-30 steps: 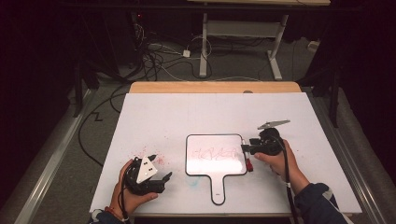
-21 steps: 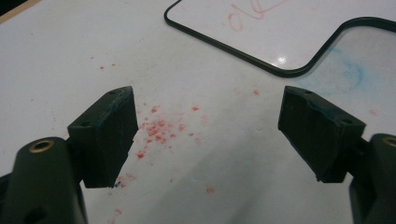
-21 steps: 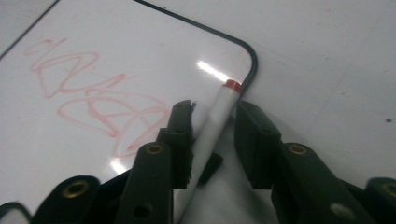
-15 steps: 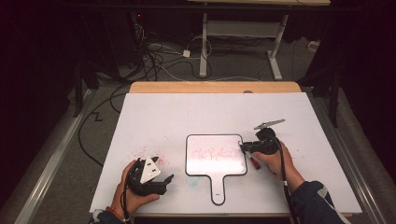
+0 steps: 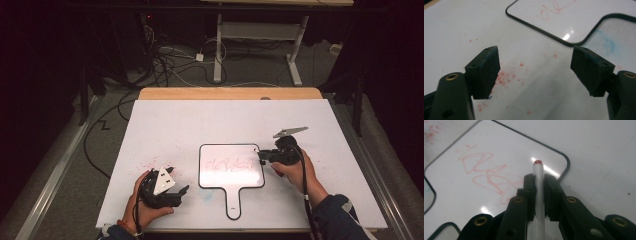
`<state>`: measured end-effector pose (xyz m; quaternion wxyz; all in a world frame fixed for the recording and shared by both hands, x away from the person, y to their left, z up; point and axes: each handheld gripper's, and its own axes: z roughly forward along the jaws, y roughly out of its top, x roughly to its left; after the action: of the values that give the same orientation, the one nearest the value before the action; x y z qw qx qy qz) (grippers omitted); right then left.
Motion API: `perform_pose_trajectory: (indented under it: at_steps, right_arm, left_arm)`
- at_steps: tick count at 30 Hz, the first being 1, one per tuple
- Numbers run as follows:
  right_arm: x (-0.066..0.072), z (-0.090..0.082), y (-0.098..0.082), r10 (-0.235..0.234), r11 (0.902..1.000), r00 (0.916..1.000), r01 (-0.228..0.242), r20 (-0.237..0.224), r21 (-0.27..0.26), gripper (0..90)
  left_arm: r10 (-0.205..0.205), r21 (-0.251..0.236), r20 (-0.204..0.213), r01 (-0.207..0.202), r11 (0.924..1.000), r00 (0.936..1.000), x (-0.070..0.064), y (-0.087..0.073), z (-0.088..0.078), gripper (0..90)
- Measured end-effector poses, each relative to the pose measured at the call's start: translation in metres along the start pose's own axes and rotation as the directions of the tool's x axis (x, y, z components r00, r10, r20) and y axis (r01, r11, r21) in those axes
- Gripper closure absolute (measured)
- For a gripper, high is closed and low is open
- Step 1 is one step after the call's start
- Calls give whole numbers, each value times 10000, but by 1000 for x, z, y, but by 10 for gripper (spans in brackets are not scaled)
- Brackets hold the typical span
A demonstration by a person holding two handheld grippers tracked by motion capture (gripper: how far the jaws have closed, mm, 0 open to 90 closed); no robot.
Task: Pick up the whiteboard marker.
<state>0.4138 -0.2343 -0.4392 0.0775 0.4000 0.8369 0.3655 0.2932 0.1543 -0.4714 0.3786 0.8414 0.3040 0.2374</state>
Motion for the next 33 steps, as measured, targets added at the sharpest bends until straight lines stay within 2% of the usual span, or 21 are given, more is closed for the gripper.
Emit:
perform_pose_trajectory:
  at_steps: [1, 3, 4, 5, 6, 7, 9, 10, 11, 13, 16, 18, 19, 20, 21, 23, 26, 28, 30, 32, 33]
  right_arm:
    - [3, -5, 2, -86, 9996, 9999, 84, -77, -277, 811]
    - [10, -15, 7, -337, 9961, 9992, 320, -199, -825, 811]
    - [10, -15, 7, -337, 9961, 9992, 320, -199, -825, 811]
    - [19, -25, 9, -639, 9861, 9971, 566, -425, -1562, 811]
    - [23, -27, 11, -652, 9825, 9969, 566, -431, -1774, 811]
    - [27, -29, 11, -640, 9789, 9966, 525, -526, -1972, 811]
    - [37, -29, 12, -846, 9702, 9938, 655, -727, -2335, 811]
    - [43, -28, 13, -905, 9679, 9932, 702, -739, -2412, 811]
    - [48, -27, 13, -1001, 9635, 9916, 760, -823, -2565, 812]
    - [58, -24, 12, -1114, 9580, 9895, 823, -918, -2746, 811]
    - [70, -17, 9, -1053, 9520, 9900, 729, -943, -2974, 812]
    - [73, -15, 6, -988, 9453, 9905, 634, -955, -3200, 812]
    - [74, -14, 6, -960, 9421, 9915, 621, -878, -3295, 812]
    - [74, -14, 5, -900, 9379, 9924, 560, -843, -3423, 812]
    - [74, -15, 4, -814, 9322, 9930, 455, -855, -3590, 812]
    - [75, -15, 3, -720, 9305, 9937, 361, -854, -3644, 812]
    - [76, -16, 1, -714, 9229, 9935, 321, -884, -3838, 811]
    - [77, -16, 0, -728, 9173, 9934, 318, -885, -3968, 811]
    - [76, -17, 0, -782, 9179, 9924, 343, -954, -3954, 812]
    - [75, -19, -1, -714, 9112, 9933, 280, -907, -4111, 811]
    - [74, -20, -1, -719, 9073, 9936, 289, -871, -4194, 812]
  left_arm:
    - [0, 0, 0, 0, 10000, 10000, 0, 0, 0, 227]
    - [-72, -342, 245, 80, 9994, 9997, -1, 7, 3, 227]
    - [-75, -463, 434, 95, 9989, 9990, -2, 11, 5, 227]
    - [-74, -545, 646, 109, 9985, 9979, -3, 15, 8, 228]
    - [-137, -704, 997, 208, 9973, 9949, -7, 24, 14, 228]
    - [-137, -704, 997, 208, 9973, 9949, -7, 24, 14, 232]
    - [-314, -979, 1510, 465, 9941, 9880, -12, 36, 19, 235]
    - [-361, -1261, 1927, 612, 9901, 9806, -18, 49, 26, 236]
    - [-373, -1417, 2113, 684, 9875, 9767, -21, 56, 29, 238]
    - [-536, -1471, 2380, 906, 9850, 9698, -27, 70, 38, 252]
    - [-470, -1434, 2514, 852, 9860, 9667, -36, 86, 53, 304]
    - [-531, -1363, 2599, 911, 9865, 9642, -38, 90, 59, 331]
    - [-804, -1338, 2978, 1249, 9831, 9512, -40, 95, 68, 333]
    - [-924, -1338, 3141, 1404, 9810, 9449, -41, 97, 72, 347]
    - [-1003, -1357, 3202, 1504, 9793, 9420, -43, 99, 75, 355]
    - [-1147, -1393, 3293, 1684, 9758, 9372, -45, 103, 80, 355]
    - [-1287, -1429, 3606, 1910, 9711, 9238, -48, 109, 87, 364]
    - [-1280, -1446, 3659, 1922, 9706, 9218, -50, 112, 90, 374]
    - [-1299, -1514, 3721, 1981, 9684, 9191, -50, 115, 91, 392]
    - [-1358, -1650, 4020, 2175, 9620, 9055, -51, 116, 91, 392]
    - [-1264, -1676, 4038, 2090, 9634, 9061, -52, 117, 91, 392]
